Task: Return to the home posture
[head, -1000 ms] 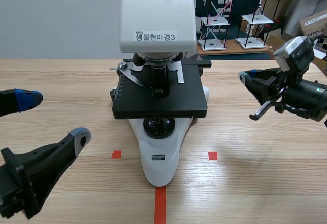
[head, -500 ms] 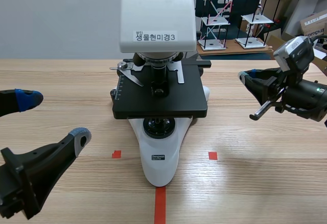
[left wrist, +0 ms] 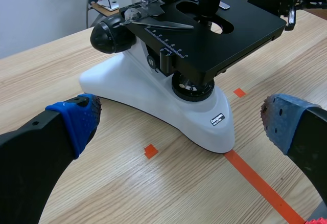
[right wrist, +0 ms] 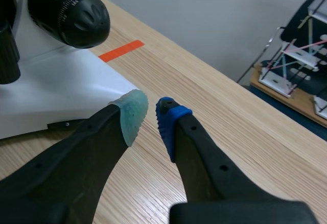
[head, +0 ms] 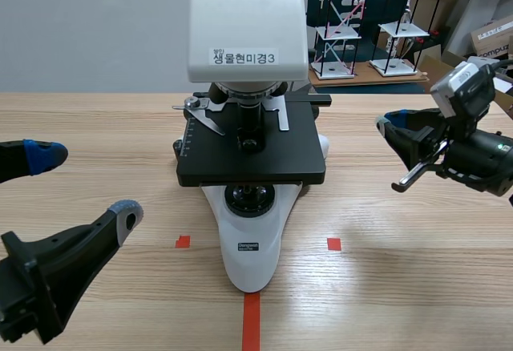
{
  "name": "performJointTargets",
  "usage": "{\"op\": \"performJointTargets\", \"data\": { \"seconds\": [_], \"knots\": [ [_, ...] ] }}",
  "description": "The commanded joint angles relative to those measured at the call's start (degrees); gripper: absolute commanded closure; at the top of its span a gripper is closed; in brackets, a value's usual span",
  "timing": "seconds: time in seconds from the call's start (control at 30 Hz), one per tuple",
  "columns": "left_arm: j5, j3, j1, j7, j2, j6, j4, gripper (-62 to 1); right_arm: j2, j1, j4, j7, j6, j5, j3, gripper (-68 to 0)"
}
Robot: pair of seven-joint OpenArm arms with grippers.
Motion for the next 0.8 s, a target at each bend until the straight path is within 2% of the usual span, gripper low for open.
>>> {"op": "performJointTargets", "data": {
  "seconds": [0.0, 0.1, 0.23, 0.3, 0.47, 0.53, 0.67, 0.77],
  "knots": [
    [-0.5, -0.2, 0.4, -0.6, 0.4, -0.1, 0.9, -62.3, 1.2, -2.2, 1.6, 0.7, -1.6, 2.1, 0.4, -15.6],
    [-0.5, -0.2, 0.4, -0.6, 0.4, -0.1, 0.9, -62.3, 1.2, -6.9, 3.1, 0.9, -4.1, 5.1, 2.5, -26.1],
    [-0.5, -0.2, 0.4, -0.6, 0.4, -0.1, 0.9, -62.3, 1.2, -14.3, 7.7, 0.9, -4.1, 9.7, 6.7, -45.4],
    [-0.5, -0.2, 0.4, -0.6, 0.4, -0.1, 0.9, -62.3, 1.2, -18.2, 11.2, 0.9, -4.1, 12.0, 8.7, -52.6],
    [-0.5, -0.2, 0.4, -0.6, 0.4, -0.1, 0.9, -62.3, 1.2, -28.3, 22.6, 0.5, -4.1, 12.9, 13.4, -56.6],
    [-0.5, -0.2, 0.4, -0.6, 0.4, -0.1, 0.9, -62.3, 1.2, -32.6, 28.2, -1.3, -3.8, 12.9, 15.2, -57.8],
    [-0.5, -0.2, 0.4, -0.6, 0.4, -0.1, 0.9, -62.3, 1.2, -40.9, 39.3, -7.5, -2.1, 16.3, 18.1, -63.4],
    [-0.5, -0.2, 0.4, -0.6, 0.4, -0.1, 0.9, -62.3, 1.2, -46.5, 46.6, -13.7, 0.0, 20.2, 19.4, -64.1]
  ]
}}
